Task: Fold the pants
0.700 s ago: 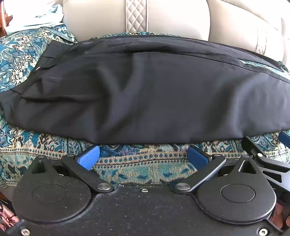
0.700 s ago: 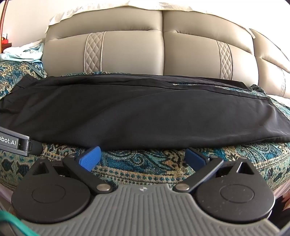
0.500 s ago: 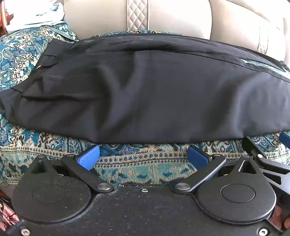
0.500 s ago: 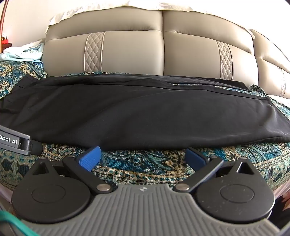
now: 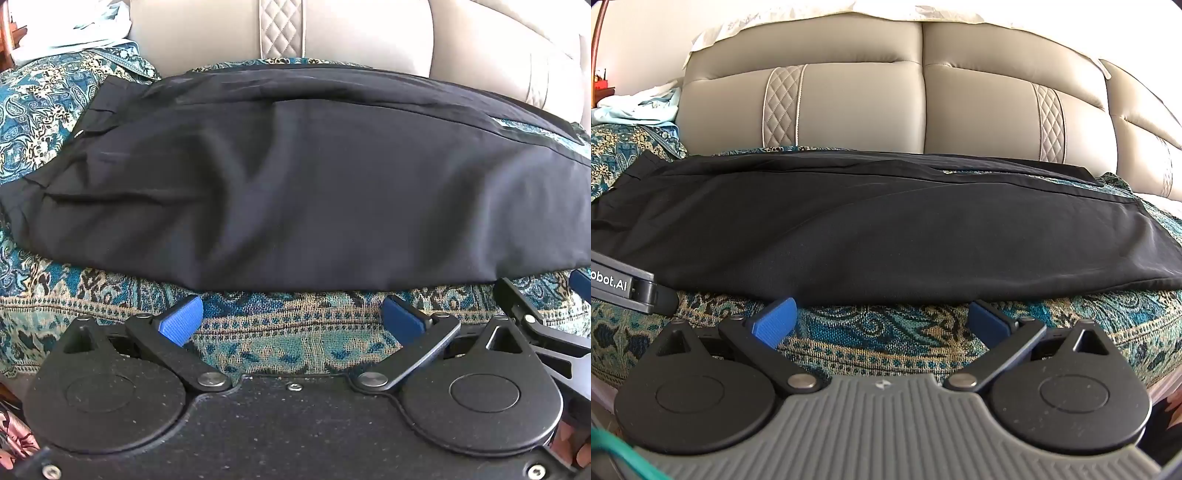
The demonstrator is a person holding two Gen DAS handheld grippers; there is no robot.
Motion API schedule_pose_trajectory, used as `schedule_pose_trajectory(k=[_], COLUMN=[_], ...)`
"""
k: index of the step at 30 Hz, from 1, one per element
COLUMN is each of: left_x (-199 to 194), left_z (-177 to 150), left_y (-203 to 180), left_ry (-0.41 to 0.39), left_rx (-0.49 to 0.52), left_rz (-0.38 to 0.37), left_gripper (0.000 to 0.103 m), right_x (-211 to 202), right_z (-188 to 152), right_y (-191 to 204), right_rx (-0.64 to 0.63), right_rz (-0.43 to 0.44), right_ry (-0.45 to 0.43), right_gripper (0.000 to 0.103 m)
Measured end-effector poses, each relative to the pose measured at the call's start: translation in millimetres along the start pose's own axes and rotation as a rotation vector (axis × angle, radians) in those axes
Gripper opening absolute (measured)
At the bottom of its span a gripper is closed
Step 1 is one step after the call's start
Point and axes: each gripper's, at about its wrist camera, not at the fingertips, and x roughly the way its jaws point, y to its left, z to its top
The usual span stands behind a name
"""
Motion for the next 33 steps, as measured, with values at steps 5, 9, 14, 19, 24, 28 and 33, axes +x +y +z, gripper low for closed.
schedule_pose_trajectory(k=[5, 9, 14, 19, 24, 28, 33], left_x=[-0.1, -0.1, -0.3, -0.3, -0.4, -0.7, -1.3], left_z=[1.3, 1.6, 2.8, 2.4, 2.5, 2.5, 1.5], left_y=[-0.3, -0.5, -0.6, -0.3, -0.4, -0.5, -0.8], left_ry=[0.002, 0.003, 0.004, 0.003, 0.003, 0.002, 0.0], left_rx=[0.001, 0.001, 0.001, -0.002, -0.002, -0.002, -0.003], left_rz=[0.001, 0.001, 0.001, 0.002, 0.003, 0.001, 0.0], left_gripper=[0.103, 0.103, 0.103, 0.103, 0.103, 0.103, 0.103], right_x=[-0.5, -0.6, 0.1, 0.8, 1.3, 2.2, 1.8], right_z=[0.6, 0.7, -0.4, -1.5, -2.7, -3.4, 4.0], right_y=[0.1, 0.2, 0.1, -0.4, -2.3, -3.5, -5.5], right_rx=[0.0, 0.0, 0.0, 0.0, 0.0, 0.004, 0.005], right_rz=[0.0, 0.0, 0.0, 0.0, 0.0, 0.0, 0.005], right_ry=[0.0, 0.0, 0.0, -0.001, -0.001, 0.004, 0.014], right_gripper=[0.103, 0.103, 0.103, 0.103, 0.103, 0.103, 0.103])
